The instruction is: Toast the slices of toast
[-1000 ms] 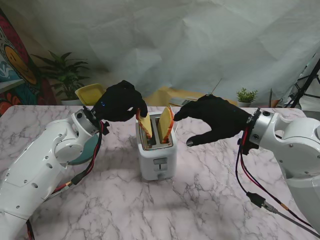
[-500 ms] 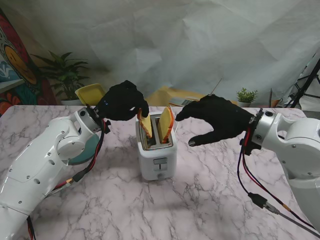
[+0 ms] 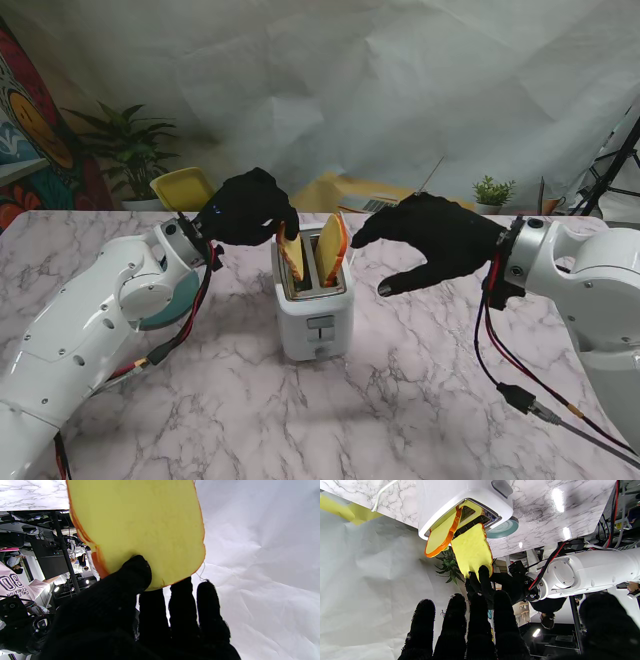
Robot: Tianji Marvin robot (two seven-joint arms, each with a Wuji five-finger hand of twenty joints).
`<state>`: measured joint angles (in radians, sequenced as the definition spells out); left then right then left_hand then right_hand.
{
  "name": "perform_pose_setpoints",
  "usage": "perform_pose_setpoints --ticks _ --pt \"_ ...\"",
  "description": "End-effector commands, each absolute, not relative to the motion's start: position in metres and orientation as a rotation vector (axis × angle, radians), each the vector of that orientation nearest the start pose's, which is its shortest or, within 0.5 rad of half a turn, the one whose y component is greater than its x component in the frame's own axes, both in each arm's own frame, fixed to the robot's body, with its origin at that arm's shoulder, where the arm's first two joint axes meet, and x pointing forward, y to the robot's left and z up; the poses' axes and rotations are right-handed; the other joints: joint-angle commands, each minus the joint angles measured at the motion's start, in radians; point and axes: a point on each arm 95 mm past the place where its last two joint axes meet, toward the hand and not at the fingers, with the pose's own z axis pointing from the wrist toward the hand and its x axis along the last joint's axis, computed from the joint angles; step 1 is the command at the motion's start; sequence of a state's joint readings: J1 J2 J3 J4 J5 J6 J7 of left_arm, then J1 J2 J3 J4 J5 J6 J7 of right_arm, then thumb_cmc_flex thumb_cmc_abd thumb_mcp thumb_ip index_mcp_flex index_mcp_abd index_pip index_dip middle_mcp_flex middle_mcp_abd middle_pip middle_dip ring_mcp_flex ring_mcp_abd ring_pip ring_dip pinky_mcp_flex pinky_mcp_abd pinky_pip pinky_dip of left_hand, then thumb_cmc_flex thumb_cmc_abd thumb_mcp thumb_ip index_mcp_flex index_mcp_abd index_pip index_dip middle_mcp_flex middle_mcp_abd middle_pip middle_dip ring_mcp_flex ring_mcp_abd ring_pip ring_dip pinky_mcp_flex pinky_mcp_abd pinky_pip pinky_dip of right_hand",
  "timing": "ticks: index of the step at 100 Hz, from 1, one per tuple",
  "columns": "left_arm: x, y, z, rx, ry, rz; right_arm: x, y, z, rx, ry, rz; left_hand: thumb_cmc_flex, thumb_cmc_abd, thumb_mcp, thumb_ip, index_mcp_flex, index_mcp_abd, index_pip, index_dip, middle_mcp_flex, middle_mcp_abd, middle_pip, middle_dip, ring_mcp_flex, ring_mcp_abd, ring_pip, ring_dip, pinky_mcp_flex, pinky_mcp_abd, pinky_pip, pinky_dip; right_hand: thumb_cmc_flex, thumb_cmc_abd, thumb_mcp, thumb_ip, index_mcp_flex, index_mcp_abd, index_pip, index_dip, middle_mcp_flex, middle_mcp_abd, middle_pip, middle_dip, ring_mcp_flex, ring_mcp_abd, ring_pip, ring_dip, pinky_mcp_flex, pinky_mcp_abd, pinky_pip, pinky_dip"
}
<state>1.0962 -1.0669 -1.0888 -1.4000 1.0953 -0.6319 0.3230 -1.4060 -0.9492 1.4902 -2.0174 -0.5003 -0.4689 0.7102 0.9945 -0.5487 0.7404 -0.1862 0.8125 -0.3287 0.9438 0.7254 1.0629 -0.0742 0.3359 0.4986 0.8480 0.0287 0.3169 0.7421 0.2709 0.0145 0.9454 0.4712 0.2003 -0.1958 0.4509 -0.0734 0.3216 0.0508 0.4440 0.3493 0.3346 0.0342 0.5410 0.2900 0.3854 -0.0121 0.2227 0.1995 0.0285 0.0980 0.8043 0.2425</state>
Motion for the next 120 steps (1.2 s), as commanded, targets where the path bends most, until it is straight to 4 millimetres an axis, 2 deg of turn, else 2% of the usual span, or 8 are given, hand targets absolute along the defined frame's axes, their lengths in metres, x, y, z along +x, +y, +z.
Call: perform_pose_setpoints --ticks 1,120 --pt "0.481 -0.038 -0.183 -0.303 1.586 -1.979 0.386 -0.001 -0.112 0.738 1.995 1.783 0.08 0.05 0.013 0.048 0.11 -0.04 0.264 0.046 0.017 -0.137 0.05 0.013 -0.01 -0.014 0.02 -0.003 -0.019 -0.023 0.008 -0.001 -0.048 -0.004 0.017 -0.024 -0.039 -0.029 0.006 -0.016 -0.009 -0.019 -0.021 -0.007 -0.017 -0.021 -0.013 -0.014 -0.006 -0.015 0.001 -0.012" --pt "0.469 -0.023 -0.18 -0.194 1.772 -1.854 0.386 -0.002 -0.121 0.779 1.982 1.788 0.082 0.041 0.022 0.047 0.118 -0.03 0.262 0.029 0.012 -0.144 0.067 0.001 -0.011 -0.02 0.02 -0.005 -0.023 -0.029 0.011 -0.004 -0.044 0.004 0.003 -0.023 -0.037 -0.029 0.004 -0.014 -0.009 -0.018 -0.02 -0.007 -0.017 -0.021 -0.013 -0.014 -0.005 -0.013 0.0 -0.009"
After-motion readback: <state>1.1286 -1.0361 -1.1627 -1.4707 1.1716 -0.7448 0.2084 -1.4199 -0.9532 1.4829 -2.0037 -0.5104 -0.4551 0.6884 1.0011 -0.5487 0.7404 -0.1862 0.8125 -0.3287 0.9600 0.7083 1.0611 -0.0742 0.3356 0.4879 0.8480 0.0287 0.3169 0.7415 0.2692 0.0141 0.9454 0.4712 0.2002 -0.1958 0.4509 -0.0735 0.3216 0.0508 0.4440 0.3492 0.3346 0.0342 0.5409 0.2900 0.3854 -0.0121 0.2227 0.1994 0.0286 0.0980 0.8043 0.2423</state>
